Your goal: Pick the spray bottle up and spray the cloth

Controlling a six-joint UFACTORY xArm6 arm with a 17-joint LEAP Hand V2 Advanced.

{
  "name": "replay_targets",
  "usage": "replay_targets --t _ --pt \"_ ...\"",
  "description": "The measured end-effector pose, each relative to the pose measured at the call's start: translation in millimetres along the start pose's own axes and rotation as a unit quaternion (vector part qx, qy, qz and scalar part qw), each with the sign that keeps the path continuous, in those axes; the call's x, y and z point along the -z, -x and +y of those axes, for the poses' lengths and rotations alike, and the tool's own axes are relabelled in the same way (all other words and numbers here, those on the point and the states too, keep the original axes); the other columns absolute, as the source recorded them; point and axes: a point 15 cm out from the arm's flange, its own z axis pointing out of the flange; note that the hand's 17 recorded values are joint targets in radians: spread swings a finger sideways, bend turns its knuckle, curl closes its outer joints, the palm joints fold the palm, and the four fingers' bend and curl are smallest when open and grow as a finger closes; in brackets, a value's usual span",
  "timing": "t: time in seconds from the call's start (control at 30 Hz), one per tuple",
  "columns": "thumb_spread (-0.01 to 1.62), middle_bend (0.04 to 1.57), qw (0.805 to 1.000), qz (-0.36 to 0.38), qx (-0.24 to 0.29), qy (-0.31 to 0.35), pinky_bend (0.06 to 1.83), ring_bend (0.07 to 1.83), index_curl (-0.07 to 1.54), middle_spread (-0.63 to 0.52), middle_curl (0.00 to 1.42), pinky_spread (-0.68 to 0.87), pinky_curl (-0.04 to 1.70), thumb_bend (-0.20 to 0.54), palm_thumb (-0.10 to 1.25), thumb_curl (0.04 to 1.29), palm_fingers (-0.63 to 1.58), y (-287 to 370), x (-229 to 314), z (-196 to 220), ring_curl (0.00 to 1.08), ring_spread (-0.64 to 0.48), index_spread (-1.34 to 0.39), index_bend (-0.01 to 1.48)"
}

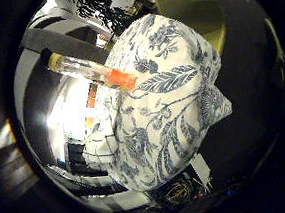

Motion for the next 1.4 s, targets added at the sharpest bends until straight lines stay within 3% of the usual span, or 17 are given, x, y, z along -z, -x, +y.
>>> replay_targets --t 1.07,1.4 --pt "0.93 0.3 0.997 0.037 0.017 0.072 0.47 0.41 0.25 0.22 0.33 0.39 0.31 -0.028 0.54 0.31 0.09 -23 -86 -43 0.26 0.22 -0.1 0.15" --pt "0.93 0.35 0.991 0.063 0.045 0.109 0.36 0.47 0.29 0.18 0.34 0.34 0.27 -0.026 0.56 0.31 0.32 -24 -135 -54 0.27 0.19 -0.08 0.18"
